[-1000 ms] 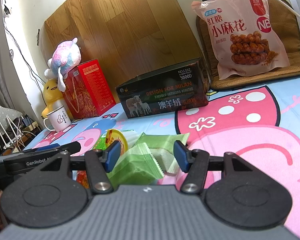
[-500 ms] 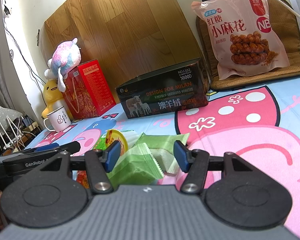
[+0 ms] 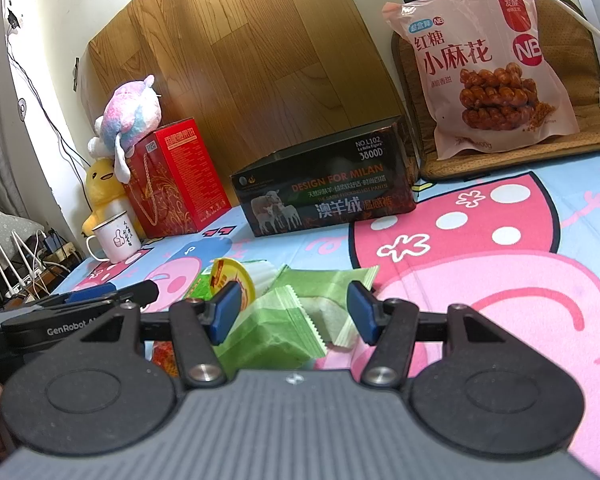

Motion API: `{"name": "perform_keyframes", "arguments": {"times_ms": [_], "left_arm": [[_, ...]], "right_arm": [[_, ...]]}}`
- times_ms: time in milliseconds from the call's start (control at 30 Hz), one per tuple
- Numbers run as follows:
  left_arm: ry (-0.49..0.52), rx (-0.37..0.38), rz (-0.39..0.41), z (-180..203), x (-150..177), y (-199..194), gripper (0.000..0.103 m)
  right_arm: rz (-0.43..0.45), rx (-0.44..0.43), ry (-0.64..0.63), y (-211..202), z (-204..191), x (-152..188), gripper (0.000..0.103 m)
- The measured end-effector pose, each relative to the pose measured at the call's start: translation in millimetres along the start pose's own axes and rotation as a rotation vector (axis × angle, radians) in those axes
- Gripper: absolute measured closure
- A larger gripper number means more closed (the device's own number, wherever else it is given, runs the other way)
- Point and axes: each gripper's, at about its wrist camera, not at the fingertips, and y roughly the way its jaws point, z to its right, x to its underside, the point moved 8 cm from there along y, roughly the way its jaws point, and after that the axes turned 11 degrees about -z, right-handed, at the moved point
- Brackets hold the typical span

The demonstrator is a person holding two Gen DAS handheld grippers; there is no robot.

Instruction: Organize snacks

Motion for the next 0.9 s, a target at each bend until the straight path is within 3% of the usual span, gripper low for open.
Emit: {"name": "perform_keyframes", "arguments": {"times_ms": [900], "left_arm": [[-0.001,0.047,-0.011,2.9,0.5,1.6,0.023]], "right_arm": [[-0.010,-0.012,-0.019,2.0,-3.0,2.4,0.042]]}}
